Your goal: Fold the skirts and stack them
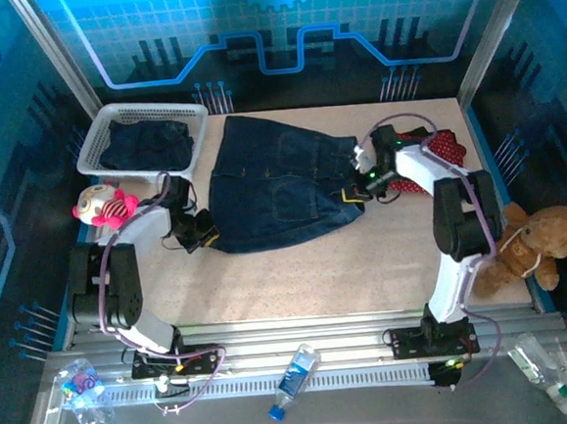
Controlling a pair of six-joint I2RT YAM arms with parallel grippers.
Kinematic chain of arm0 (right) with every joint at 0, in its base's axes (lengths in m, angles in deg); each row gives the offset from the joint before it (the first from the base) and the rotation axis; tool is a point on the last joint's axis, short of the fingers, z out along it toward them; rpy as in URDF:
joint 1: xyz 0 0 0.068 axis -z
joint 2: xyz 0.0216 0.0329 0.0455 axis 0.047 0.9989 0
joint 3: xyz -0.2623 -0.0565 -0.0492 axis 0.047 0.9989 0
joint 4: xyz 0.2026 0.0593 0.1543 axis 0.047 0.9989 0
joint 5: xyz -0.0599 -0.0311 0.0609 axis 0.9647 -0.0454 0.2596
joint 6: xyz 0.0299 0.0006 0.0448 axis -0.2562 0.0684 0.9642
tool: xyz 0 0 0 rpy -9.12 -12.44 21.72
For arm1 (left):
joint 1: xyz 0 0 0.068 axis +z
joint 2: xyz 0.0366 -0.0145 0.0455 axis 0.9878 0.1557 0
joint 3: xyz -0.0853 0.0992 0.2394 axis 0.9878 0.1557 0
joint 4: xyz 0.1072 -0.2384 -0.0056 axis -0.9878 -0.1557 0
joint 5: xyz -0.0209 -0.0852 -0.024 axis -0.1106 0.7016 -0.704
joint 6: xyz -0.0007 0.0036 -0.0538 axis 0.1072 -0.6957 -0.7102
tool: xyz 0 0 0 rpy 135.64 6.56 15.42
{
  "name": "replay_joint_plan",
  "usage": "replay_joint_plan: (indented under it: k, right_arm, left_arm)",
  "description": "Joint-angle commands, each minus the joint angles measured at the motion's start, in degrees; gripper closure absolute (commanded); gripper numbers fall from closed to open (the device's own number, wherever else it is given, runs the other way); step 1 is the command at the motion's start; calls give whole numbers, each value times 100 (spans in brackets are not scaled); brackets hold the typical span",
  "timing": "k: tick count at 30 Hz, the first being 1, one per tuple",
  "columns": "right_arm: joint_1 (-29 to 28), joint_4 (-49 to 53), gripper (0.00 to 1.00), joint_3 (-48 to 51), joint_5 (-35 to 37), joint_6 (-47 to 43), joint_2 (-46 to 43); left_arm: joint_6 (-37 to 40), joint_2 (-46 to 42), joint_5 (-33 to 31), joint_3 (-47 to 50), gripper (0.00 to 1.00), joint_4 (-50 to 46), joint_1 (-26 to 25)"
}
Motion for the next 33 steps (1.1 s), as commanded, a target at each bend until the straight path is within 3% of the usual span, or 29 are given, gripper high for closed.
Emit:
replay_joint_plan:
  k: [1,5,7,8,10,11,14,16,17,22,26,28,33]
  right_arm:
    - [513,-219,100,606,-559,-113,-759]
    - [806,-403,100,1542,-694,-5,-1177]
    - [876,-590,89,2013,-517,222,-1344]
    - [902,-667,81,2239,-499,334,-1442]
    - [943,-760,65,2596,-541,441,-1691]
    - [951,-758,60,2735,-541,460,-1843]
    - [944,-595,51,2879,-657,450,-2348]
    - [929,-511,46,3001,-594,783,-2652]
    - [917,-489,44,3072,-481,1082,-2757]
    - [894,-562,22,3475,-522,2725,-2991]
    - [641,-684,18,3659,-464,3263,-3119]
    - [492,-1010,17,3758,-762,3517,-3025]
    - [147,-1407,16,3735,-847,3879,-2620]
  left_arm:
    - [-4,-835,-526,257,100,35,50]
    - [-400,-1872,-565,1386,100,942,50]
    - [-616,-2289,-548,2042,96,1409,50]
    - [-841,-2574,-565,2437,91,1561,50]
    - [-1184,-3239,-480,2958,66,1707,50]
    - [-1316,-3674,-448,3161,63,1703,50]
    - [-1546,-4969,-552,3474,48,1420,48]
    - [-1796,-5485,-689,3451,31,800,46]
    - [-1918,-5562,-695,3403,30,541,42]
    - [-2778,-4885,-311,3194,20,-130,41]
    - [-2855,-3747,-23,2795,20,112,42]
    - [-2758,-3235,90,2539,19,258,37]
    - [-2722,-2551,205,2253,19,560,-10]
